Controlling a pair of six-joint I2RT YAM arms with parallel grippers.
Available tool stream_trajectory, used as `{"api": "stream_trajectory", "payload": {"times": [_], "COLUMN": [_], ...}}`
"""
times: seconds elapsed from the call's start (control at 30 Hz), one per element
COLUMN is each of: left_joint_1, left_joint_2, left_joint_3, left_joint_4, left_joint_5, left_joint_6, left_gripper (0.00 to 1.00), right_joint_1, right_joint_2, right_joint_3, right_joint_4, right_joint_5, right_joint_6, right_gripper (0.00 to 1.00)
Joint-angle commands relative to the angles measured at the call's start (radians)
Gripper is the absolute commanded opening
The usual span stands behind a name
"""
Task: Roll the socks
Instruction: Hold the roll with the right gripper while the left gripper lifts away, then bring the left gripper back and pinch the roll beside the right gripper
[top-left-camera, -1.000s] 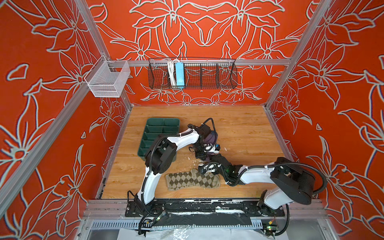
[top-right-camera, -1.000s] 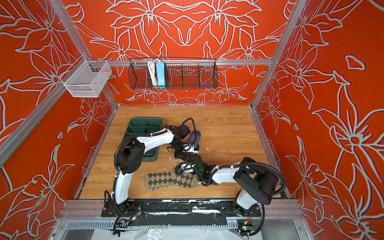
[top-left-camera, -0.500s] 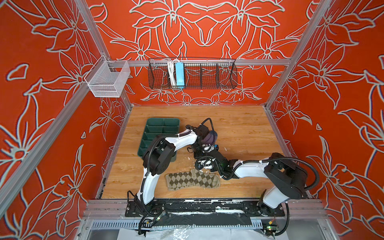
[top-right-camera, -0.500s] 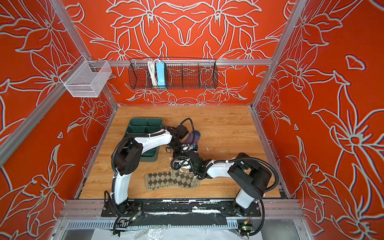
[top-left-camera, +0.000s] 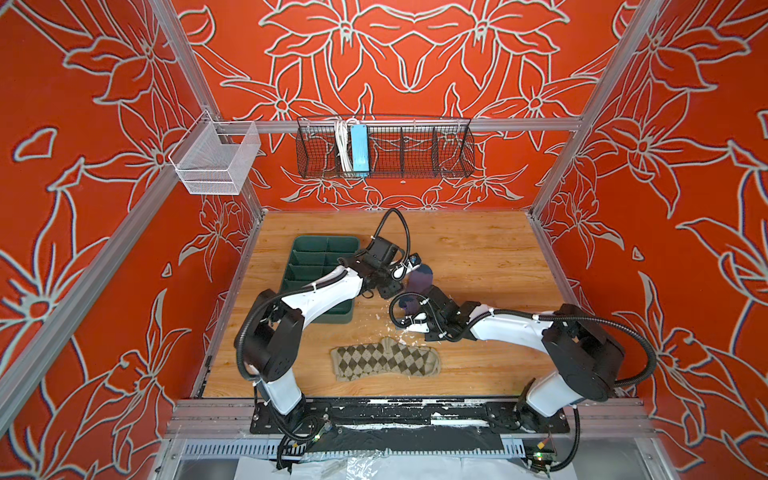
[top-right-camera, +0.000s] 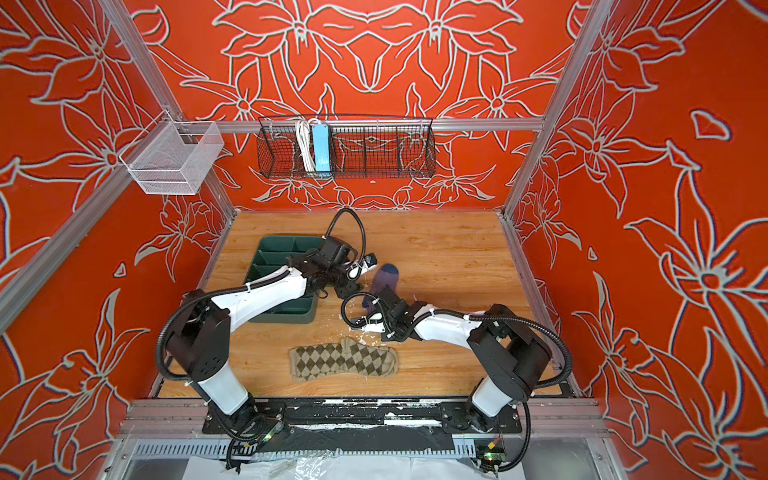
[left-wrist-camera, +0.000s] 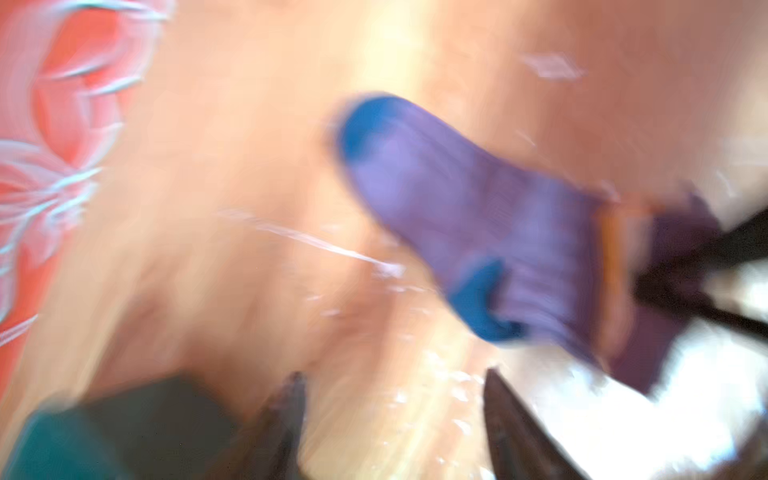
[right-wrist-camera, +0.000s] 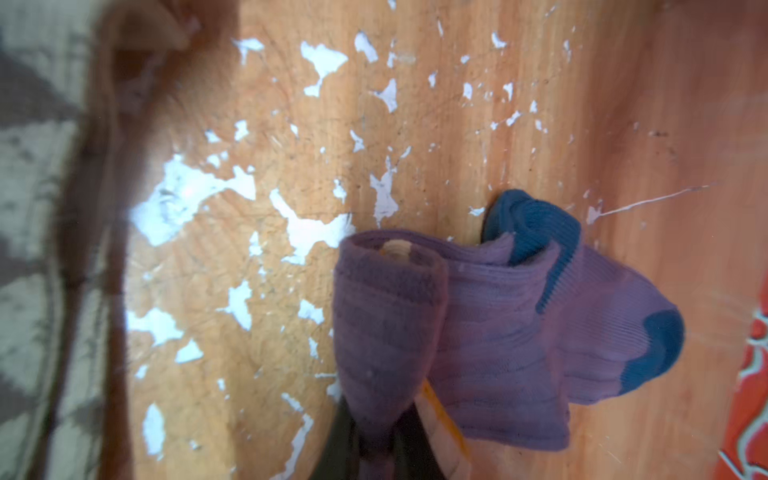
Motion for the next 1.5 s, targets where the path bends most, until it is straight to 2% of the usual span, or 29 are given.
{"api": "stream_trajectory", "payload": {"times": [0.0, 0.1, 0.17, 0.2, 0.27, 0.3, 0.37, 0.43, 0.5, 0.57, 0.63, 0.7, 0.77, 0.87, 0.97, 1.07, 1.23, 1.47], "left_joint_1": [0.023, 0.087, 0.142, 0.174, 0.228, 0.243, 0.266, 0.267, 0.26, 0.21, 0.089, -0.063, -0.18, -0.298, -0.396, -0.441, -0.444, -0.434], "left_joint_2": [-0.104, -0.208, -0.266, -0.293, -0.339, -0.363, -0.42, -0.47, -0.51, -0.536, -0.551, -0.548, -0.512, -0.41, -0.288, -0.178, -0.062, 0.083], "left_joint_3": [-0.09, -0.141, -0.135, -0.129, -0.128, -0.133, -0.147, -0.161, -0.166, -0.18, -0.21, -0.26, -0.305, -0.341, -0.377, -0.386, -0.38, -0.361], "left_joint_4": [0.278, 0.369, 0.341, 0.317, 0.291, 0.282, 0.26, 0.244, 0.211, 0.17, 0.125, 0.105, 0.109, 0.147, 0.254, 0.343, 0.426, 0.458], "left_joint_5": [-0.199, -0.278, -0.288, -0.267, -0.144, -0.09, 0.098, 0.234, 0.347, 0.383, 0.285, 0.135, 0.012, -0.145, -0.301, -0.361, -0.402, -0.448], "left_joint_6": [-0.16, -0.322, -0.461, -0.518, -0.551, -0.548, -0.493, -0.443, -0.409, -0.332, -0.17, 0.017, 0.137, 0.193, 0.215, 0.209, 0.178, 0.178], "left_gripper": [0.74, 0.81, 0.95, 0.95, 0.96, 0.97, 0.98, 0.94, 0.91, 0.9, 0.9, 0.9, 0.9, 0.89, 0.86, 0.81, 0.78, 0.59], "right_joint_1": [-0.028, -0.064, -0.085, -0.095, -0.113, -0.122, -0.143, -0.16, -0.174, -0.183, -0.192, -0.2, -0.208, -0.218, -0.226, -0.235, -0.244, -0.253], "right_joint_2": [0.041, 0.059, 0.083, 0.102, 0.137, 0.157, 0.198, 0.23, 0.264, 0.287, 0.306, 0.321, 0.334, 0.354, 0.375, 0.383, 0.38, 0.37], "right_joint_3": [0.008, 0.046, 0.077, 0.096, 0.134, 0.153, 0.196, 0.231, 0.264, 0.288, 0.309, 0.33, 0.351, 0.378, 0.403, 0.414, 0.414, 0.409], "right_joint_4": [-0.22, -0.282, -0.332, -0.364, -0.419, -0.448, -0.503, -0.535, -0.558, -0.568, -0.575, -0.578, -0.585, -0.592, -0.603, -0.609, -0.616, -0.62], "right_joint_5": [-0.162, -0.235, -0.292, -0.32, -0.369, -0.392, -0.44, -0.455, -0.451, -0.44, -0.445, -0.448, -0.454, -0.459, -0.455, -0.46, -0.479, -0.502], "right_joint_6": [0.026, 0.029, 0.032, 0.032, 0.032, 0.03, 0.032, 0.04, 0.046, 0.048, 0.044, 0.039, 0.029, 0.017, 0.01, 0.006, -0.005, -0.011], "right_gripper": [0.01, 0.01, 0.01, 0.02, 0.02, 0.02, 0.02, 0.02, 0.02, 0.02, 0.02, 0.03, 0.03, 0.03, 0.04, 0.04, 0.05, 0.05]}}
